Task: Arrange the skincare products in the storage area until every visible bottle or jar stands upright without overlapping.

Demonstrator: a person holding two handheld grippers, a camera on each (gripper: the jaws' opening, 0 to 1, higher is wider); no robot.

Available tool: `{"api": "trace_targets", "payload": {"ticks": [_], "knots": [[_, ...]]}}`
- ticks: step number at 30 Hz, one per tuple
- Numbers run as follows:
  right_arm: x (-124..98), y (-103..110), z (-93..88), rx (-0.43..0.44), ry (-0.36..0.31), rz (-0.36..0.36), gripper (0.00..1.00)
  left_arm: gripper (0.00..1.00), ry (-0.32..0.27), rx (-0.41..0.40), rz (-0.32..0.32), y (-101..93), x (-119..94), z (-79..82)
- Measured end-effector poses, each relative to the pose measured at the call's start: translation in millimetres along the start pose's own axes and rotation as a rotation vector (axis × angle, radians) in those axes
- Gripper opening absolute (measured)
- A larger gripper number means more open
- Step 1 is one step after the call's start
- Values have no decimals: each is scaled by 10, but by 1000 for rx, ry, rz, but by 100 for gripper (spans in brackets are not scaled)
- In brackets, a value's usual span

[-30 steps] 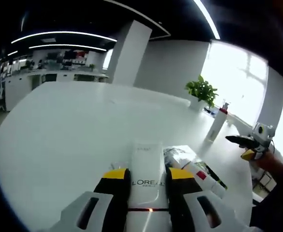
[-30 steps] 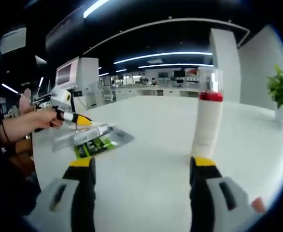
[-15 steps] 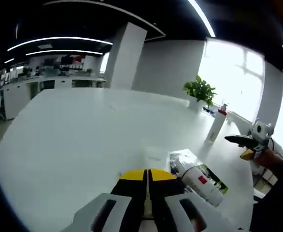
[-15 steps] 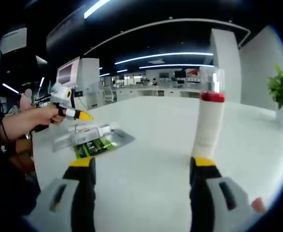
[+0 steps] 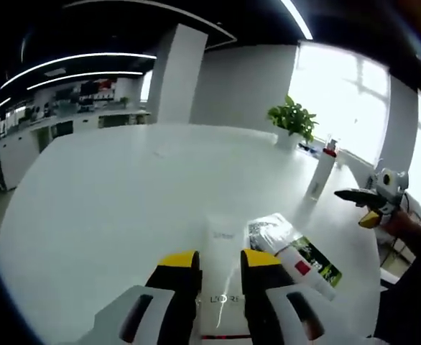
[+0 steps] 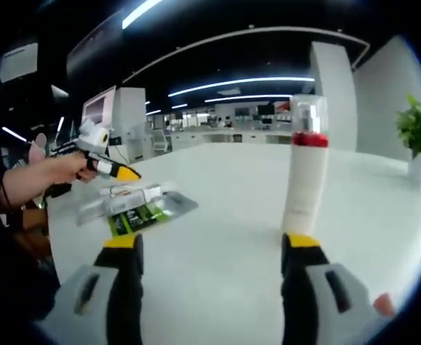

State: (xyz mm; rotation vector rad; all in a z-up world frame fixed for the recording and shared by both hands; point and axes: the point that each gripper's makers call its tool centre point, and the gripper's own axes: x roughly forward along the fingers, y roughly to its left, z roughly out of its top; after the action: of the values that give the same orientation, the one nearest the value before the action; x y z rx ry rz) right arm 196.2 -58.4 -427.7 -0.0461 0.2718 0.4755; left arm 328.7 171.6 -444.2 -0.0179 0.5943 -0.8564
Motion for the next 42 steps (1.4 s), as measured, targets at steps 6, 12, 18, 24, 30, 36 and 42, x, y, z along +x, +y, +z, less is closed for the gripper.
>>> {"api": "trace_targets", "payload": {"ticks": [6,12,18,24,30,36,42], "knots": [[-18,-6,5,-5,-1,-2,78,38,66,30,-15,-75,54,-34],[-44,-12,38,-18,-15,-9,78,48,179,115,-12,-93,111,-102],[-45,-21,37,-19,-12,-10,77,49,249,170,-10,-137,167,-91],[-51,-32,32,-12,-14,-9,77,49,387,273,14,-114,244,-202],[-58,-40,14,-10,-10,-10,77,49,464,302,12,-137,354,-272],[-63,-70,17,-6,-14,-15,77,48,477,281,-20,-198,407,-261],[-45,-59,22,-6,-14,-10,77,36,468,283,-15,-196,397,-249]]}}
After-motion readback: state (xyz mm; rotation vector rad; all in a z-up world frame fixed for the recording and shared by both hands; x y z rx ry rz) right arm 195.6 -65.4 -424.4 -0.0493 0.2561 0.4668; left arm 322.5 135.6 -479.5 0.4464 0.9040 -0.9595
